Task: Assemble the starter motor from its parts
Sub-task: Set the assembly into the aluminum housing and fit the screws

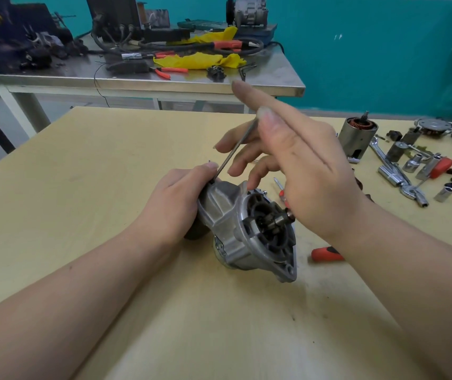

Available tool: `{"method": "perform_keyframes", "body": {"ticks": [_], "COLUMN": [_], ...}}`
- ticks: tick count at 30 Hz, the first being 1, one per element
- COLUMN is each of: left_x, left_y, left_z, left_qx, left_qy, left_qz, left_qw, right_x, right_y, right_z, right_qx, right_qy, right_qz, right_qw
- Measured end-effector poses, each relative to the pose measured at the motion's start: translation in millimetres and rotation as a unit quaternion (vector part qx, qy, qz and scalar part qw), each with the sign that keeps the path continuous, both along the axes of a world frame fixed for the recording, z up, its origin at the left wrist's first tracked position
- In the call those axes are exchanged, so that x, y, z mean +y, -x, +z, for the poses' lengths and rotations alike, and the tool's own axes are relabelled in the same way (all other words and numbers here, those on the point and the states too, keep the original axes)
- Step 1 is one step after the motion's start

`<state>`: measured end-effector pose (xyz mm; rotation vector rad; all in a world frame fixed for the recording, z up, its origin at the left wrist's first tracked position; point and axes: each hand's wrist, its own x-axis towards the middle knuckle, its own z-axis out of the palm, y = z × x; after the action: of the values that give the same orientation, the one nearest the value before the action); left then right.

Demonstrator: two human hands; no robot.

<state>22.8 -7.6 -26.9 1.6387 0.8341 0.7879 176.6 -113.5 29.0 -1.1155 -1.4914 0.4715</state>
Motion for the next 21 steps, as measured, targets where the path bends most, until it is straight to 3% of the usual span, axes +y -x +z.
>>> {"method": "perform_keyframes", "body": {"ticks": [4, 11, 21], "left_x": [-0.9, 0.7, 2.0], "left_y": [1.1, 1.2, -0.6], "left_z": [-2.6, -5.2, -5.5], "left_qx": [-0.010, 0.001, -0.005], "left_qy": [0.000, -0.001, 0.008], "left_qz": [0.005, 0.015, 0.007], "left_qw": [1.000, 1.000, 1.000], "right_x": [1.1, 6.3, 5.1], "right_y": [1.4, 4.3, 0.5], "right_z": [2.0, -2.0, -0.1], "right_qx": [0.042, 0.050, 0.085], "right_qy": [-0.004, -0.046, -0.004], "right_qz": [0.017, -0.123, -0.049], "right_qw": [0.999, 0.990, 0.995]}}
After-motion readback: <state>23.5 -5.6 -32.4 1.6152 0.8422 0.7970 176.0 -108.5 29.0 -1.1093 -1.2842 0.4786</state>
